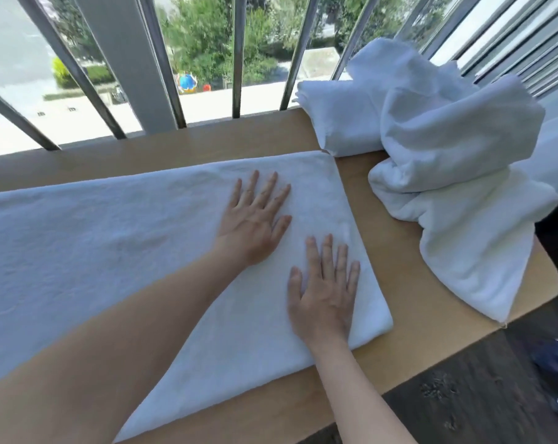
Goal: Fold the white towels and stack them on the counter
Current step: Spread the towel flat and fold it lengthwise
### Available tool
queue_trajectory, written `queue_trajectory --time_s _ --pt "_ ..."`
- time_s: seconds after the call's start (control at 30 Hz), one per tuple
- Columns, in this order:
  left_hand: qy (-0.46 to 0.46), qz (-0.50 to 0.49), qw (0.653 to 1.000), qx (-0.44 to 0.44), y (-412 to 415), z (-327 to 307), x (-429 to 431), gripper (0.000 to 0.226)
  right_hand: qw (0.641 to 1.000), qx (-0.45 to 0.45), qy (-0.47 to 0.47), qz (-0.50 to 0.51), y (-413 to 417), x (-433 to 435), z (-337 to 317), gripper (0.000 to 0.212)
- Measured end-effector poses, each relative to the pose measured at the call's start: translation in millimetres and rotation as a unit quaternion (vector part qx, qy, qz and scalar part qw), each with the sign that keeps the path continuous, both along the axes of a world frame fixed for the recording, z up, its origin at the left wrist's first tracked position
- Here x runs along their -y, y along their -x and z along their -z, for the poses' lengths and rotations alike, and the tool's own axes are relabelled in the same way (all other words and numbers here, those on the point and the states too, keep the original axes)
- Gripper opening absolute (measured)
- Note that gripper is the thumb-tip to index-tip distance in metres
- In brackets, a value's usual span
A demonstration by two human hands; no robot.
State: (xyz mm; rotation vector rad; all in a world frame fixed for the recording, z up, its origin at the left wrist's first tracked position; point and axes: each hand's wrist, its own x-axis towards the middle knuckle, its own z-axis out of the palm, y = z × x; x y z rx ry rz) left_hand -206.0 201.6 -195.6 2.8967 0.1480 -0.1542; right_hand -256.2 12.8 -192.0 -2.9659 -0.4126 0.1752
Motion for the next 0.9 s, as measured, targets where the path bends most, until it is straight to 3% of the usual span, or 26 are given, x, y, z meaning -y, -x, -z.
queue_trajectory --time_s 0.23,0.37,0.5,0.63,0.73,0.8,0.9 --pt "-0.017 0.075 0.997 0.005 -74 0 42 0.065 0.999 0.03 -0.037 -0.006 0 2 4 0.067" --pt "-0.009 0.178 0.984 -0.021 -99 -10 38 0.063 0.998 0.004 -0.067 -0.005 -3 1 -5 0.069" --pt "0.007 0.199 0.98 -0.028 -91 -14 32 0.061 0.98 0.015 -0.171 0.096 -6 19 -9 0.054" --pt "0.054 0.159 0.986 0.024 -56 -16 44 0.052 0.969 0.011 -0.117 0.219 -7 47 -16 0.046" --pt "0.066 0.102 0.99 0.073 -48 -24 49 0.042 0.971 0.013 -0.071 0.228 -8 56 -22 0.038" --pt "0.094 0.04 0.993 0.058 -59 -30 53 0.038 0.969 -0.027 -0.07 0.236 -12 57 -25 0.036" --pt "0.16 -0.076 0.984 0.0 -83 -35 64 0.062 0.97 -0.064 -0.066 0.226 -18 57 -28 0.035"
